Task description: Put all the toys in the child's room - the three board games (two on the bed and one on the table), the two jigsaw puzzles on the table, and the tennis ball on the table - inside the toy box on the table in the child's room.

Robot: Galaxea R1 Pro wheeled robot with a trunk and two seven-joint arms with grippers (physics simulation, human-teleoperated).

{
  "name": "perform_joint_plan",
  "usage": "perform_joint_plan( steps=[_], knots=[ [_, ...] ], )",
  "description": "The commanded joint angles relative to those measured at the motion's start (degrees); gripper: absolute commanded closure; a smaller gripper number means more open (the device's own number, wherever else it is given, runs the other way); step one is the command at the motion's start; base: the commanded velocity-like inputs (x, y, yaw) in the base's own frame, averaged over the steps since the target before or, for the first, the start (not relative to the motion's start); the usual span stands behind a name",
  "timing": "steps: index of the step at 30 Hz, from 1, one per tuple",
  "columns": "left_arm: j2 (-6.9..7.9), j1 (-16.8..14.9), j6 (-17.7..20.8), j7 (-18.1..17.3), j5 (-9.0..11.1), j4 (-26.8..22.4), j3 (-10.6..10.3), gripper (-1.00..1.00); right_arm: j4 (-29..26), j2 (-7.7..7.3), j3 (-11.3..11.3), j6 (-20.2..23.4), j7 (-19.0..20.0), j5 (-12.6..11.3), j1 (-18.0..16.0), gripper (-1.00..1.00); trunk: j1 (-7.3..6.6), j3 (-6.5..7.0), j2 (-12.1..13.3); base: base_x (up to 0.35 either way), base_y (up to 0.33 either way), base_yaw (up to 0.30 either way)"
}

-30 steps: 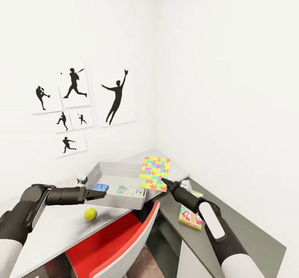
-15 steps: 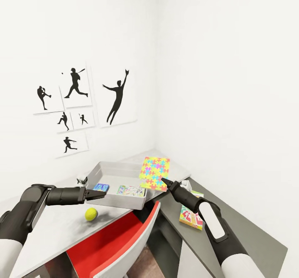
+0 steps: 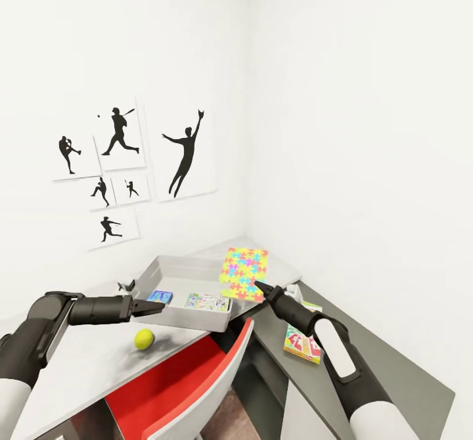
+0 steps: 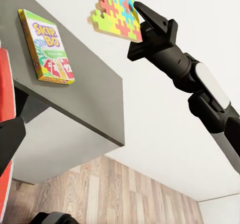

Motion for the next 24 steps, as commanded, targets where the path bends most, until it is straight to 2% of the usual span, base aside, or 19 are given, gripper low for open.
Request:
perform_joint_plan(
  steps=[1,4,5,7,10,14,18,24],
  knots=[
    [0.62,0.0,0.6,-0.3,0.0,0.0,0.4,-1.0,-0.2,0.06,0.0,0.4,-0.1,-0.2,0.0,1.0,0.02,-0.03,0.0,0.0,0.0,0.0],
    [2.27,0.0,0.6,-0.6,0.3,0.1,2.0,-1.0,-1.3,0.19,0.8,2.1,-0.9,-0.2,0.0,1.0,0.02,-0.03,0.0,0.0,0.0,0.0],
    [3.14,0.0,0.5,-0.7,0.3,0.1,3.5,-1.0,-1.5,0.24,1.3,3.3,-1.6,-0.2,0.0,1.0,0.02,-0.03,0.0,0.019,0.0,0.0],
    [3.62,0.0,0.5,-0.7,0.4,0.1,5.2,-1.0,-1.7,0.44,1.8,5.3,-3.4,-0.2,-0.2,1.0,0.02,-0.03,0.0,0.069,0.0,0.0],
    [3.98,0.0,0.5,-0.8,0.5,0.1,7.2,-1.0,-1.5,0.64,2.2,7.4,-8.1,-0.3,-0.3,1.0,0.02,-0.03,0.0,0.083,0.0,0.0],
    [4.01,0.0,0.5,-0.8,0.5,0.2,7.9,-1.0,-2.0,0.11,2.1,8.5,-10.6,-0.6,-0.1,1.0,0.02,-0.03,0.0,0.02,0.0,0.0],
    [3.97,0.1,0.5,-0.8,0.6,0.2,8.0,-1.0,-3.1,-0.03,1.4,8.6,-9.8,-0.8,0.1,1.0,0.02,-0.03,0.0,0.004,0.014,0.0],
    [3.91,0.2,0.5,-0.8,0.6,0.2,8.1,-1.0,-3.9,-0.03,1.2,8.4,-9.0,-0.8,0.0,1.0,0.02,-0.03,0.0,0.011,0.16,0.007]
  ],
)
